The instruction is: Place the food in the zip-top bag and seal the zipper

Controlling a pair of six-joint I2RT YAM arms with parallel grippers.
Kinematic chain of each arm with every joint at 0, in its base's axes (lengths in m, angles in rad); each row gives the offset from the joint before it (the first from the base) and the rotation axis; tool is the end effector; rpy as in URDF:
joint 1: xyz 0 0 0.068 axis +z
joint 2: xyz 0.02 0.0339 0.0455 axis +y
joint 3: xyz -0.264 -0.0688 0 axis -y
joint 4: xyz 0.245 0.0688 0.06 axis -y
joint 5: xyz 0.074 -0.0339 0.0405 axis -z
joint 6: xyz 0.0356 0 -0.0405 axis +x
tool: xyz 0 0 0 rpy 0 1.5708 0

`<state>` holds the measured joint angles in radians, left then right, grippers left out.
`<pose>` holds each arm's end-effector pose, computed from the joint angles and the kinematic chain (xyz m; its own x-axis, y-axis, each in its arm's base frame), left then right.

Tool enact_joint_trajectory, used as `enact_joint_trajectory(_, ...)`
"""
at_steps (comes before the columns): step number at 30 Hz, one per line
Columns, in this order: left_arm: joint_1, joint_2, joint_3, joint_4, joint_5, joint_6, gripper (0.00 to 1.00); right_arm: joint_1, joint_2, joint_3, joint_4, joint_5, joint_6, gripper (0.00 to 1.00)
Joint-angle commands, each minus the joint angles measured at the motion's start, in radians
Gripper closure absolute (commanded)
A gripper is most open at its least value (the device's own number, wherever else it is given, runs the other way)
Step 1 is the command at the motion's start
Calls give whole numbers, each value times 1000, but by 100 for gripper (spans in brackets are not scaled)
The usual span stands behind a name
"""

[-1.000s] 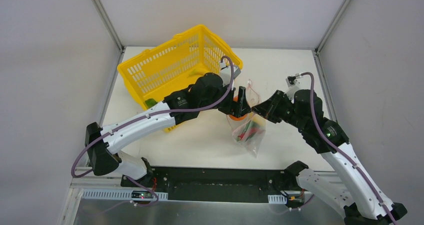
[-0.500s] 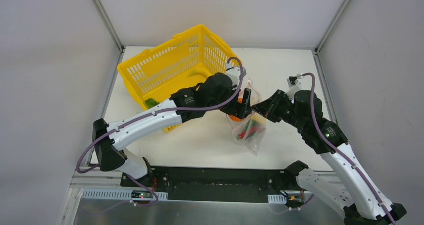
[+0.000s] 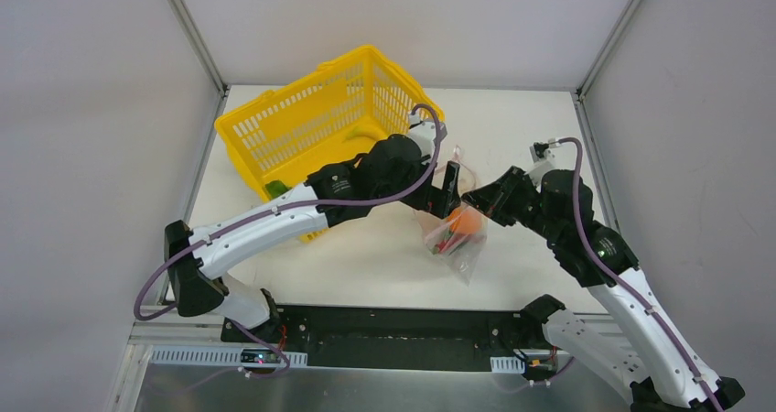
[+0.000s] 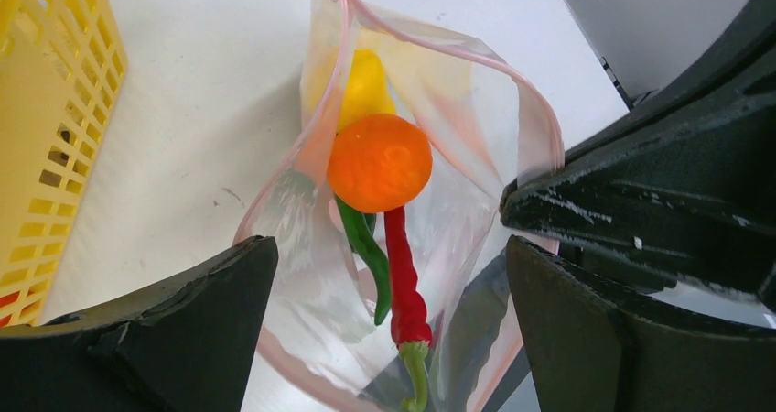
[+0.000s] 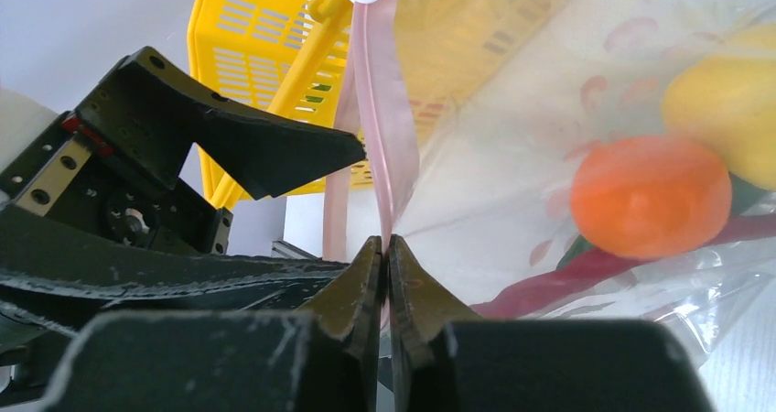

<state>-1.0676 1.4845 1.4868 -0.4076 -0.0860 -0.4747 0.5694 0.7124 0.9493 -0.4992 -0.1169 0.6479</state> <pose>0.1679 -0.2988 0.3939 -0.5507 0.0560 -0.8329 0.6555 0.6467 -0.3899 0.1240 0.0843 0.3735 -0.5545 0.3567 -0.7518 -0.3708 0.7029 0.6070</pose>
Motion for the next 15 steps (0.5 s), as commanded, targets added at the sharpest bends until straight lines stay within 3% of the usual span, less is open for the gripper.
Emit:
enact_joint_trajectory(1, -6, -121, -57, 99, -24, 35, 1, 1, -12, -4, 56, 17, -3, 92)
enact_joint_trajectory(9, 29, -292, -177, 41, -285, 77, 1, 1, -28, -27, 51, 41, -35, 92)
enact_joint_trajectory(15, 231, -336, -141, -42, -106, 163, 1, 2, -59, -52, 53, 51, -20, 92)
